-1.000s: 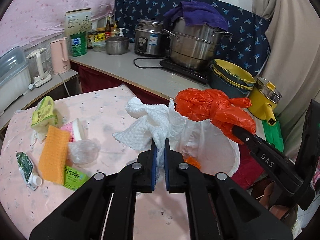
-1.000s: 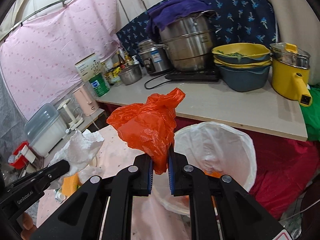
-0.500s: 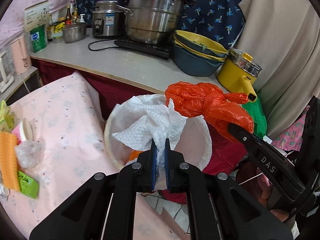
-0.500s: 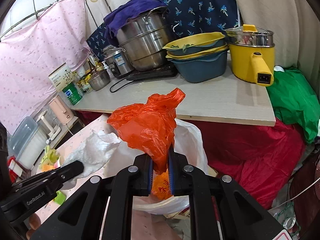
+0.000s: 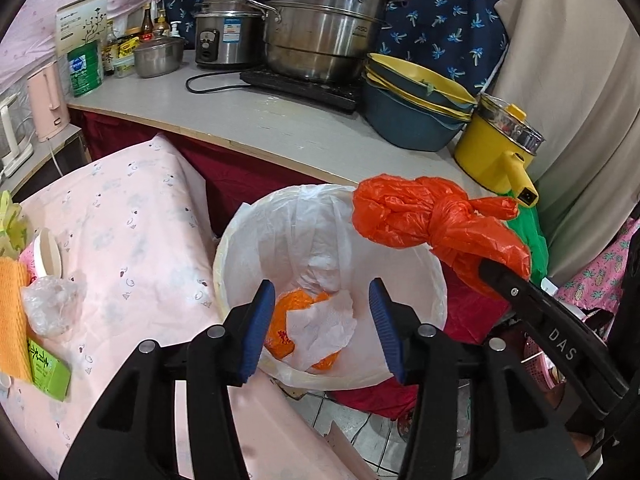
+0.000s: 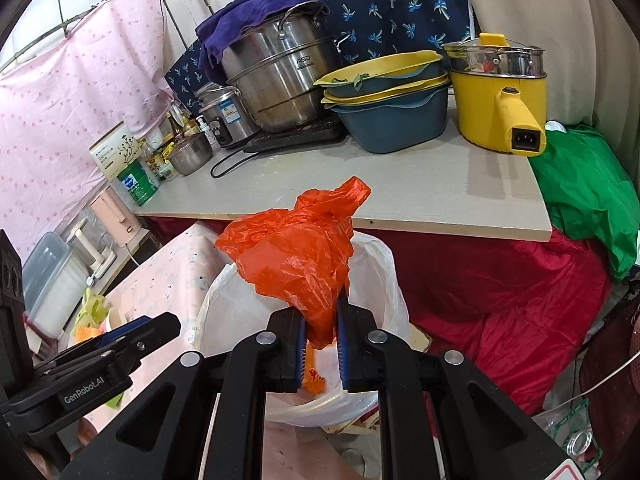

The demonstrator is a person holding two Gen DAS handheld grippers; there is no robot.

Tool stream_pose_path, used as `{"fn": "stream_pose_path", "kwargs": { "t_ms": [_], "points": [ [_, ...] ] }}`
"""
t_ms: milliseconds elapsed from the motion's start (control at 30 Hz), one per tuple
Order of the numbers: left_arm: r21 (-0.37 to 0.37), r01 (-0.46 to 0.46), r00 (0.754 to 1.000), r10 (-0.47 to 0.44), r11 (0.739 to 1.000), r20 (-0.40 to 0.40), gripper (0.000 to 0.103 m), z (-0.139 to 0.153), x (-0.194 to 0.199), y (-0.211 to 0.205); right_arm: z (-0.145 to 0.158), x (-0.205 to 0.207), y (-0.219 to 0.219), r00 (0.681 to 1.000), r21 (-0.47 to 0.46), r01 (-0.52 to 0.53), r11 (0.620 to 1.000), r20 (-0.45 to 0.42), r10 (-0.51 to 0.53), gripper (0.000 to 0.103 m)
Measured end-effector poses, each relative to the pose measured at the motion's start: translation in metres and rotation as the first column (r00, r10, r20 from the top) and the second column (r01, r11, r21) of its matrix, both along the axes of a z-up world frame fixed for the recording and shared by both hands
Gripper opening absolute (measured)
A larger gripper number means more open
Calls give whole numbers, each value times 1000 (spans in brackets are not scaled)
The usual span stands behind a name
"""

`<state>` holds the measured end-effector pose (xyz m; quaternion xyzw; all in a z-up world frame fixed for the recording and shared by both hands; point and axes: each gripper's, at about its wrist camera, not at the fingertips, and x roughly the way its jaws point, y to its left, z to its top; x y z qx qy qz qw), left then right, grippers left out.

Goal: Collect trash
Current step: 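Open the left tool to drop the towel while the right tool drops the red bag, then move both open tools back over the remaining trash on the table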

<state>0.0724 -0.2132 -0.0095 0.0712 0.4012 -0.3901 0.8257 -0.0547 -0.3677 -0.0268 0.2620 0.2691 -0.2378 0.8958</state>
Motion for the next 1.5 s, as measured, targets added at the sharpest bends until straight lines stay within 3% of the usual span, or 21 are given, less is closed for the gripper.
{"fn": "stream_pose_path", "kwargs": {
  "t_ms": [300,600,933,1500],
  "points": [
    [4,-51,999,51,999,13,47,0,10,13,-4,21,12,999,4,-51,999,-17,51,14],
    [4,-87,996,87,996,17,54,-1,16,26,3,33,24,998,-10,-67,998,-2,67,30],
    [-6,-129,992,129,992,15,54,3,22,45,14,41,39,996,-30,-89,996,7,90,35],
    [-62,-275,961,276,959,14,54,18,39,130,36,68,101,977,-83,-210,974,11,212,36]
  ]
}}
